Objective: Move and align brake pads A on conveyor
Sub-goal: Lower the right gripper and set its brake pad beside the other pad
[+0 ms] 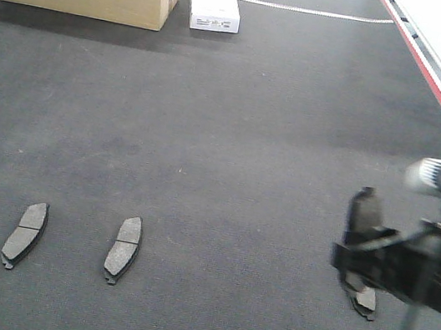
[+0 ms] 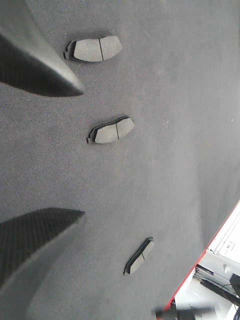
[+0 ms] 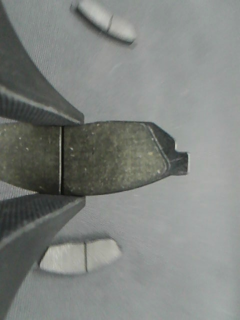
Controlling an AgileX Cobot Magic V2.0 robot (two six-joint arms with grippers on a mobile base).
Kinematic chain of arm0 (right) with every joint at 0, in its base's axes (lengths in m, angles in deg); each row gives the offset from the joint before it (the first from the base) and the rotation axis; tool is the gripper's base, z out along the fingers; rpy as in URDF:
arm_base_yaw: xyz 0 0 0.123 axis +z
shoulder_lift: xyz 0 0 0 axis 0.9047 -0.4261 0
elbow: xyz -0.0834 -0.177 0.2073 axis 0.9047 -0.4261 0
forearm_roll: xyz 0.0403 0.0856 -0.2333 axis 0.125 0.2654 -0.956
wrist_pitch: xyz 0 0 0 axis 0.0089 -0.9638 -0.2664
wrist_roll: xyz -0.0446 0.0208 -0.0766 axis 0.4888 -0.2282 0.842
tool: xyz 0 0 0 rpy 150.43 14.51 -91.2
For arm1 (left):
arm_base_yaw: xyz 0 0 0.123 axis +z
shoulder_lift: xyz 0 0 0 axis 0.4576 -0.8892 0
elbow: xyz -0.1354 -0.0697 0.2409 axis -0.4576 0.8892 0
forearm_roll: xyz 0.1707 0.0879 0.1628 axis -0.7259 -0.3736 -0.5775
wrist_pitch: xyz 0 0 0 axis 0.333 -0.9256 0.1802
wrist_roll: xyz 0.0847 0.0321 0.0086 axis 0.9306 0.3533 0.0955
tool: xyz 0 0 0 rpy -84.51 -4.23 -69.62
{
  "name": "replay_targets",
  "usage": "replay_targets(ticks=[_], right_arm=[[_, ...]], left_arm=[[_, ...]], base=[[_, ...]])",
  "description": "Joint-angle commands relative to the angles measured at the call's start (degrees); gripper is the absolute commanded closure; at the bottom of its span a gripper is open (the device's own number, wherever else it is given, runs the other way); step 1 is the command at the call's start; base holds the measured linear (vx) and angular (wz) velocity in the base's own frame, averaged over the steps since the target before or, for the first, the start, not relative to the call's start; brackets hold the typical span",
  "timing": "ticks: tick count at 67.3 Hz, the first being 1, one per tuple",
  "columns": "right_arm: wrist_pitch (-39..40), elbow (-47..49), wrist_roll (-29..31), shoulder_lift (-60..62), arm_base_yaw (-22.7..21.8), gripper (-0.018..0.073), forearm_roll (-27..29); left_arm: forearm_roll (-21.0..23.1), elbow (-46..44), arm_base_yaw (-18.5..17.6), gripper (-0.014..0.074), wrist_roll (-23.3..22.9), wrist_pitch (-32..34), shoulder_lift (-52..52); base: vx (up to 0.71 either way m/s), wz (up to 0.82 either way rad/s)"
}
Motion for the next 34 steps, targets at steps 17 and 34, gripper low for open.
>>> replay_targets(ticks=[17, 34], right_arm=[[-5.1, 15.9, 0.5, -22.6, 1.1, 0.0508, 0.8], [-10.0, 25.1, 0.3, -36.8, 2.5, 0.0471, 2.5]], left_arm=[[0.3, -1.2, -0.2, 0.0126, -0.1, 4.3, -0.7], [0.3, -1.2, -0.2, 0.0126, -0.1, 4.3, -0.7]], base=[[0.00, 0.00], [0.00, 0.00]])
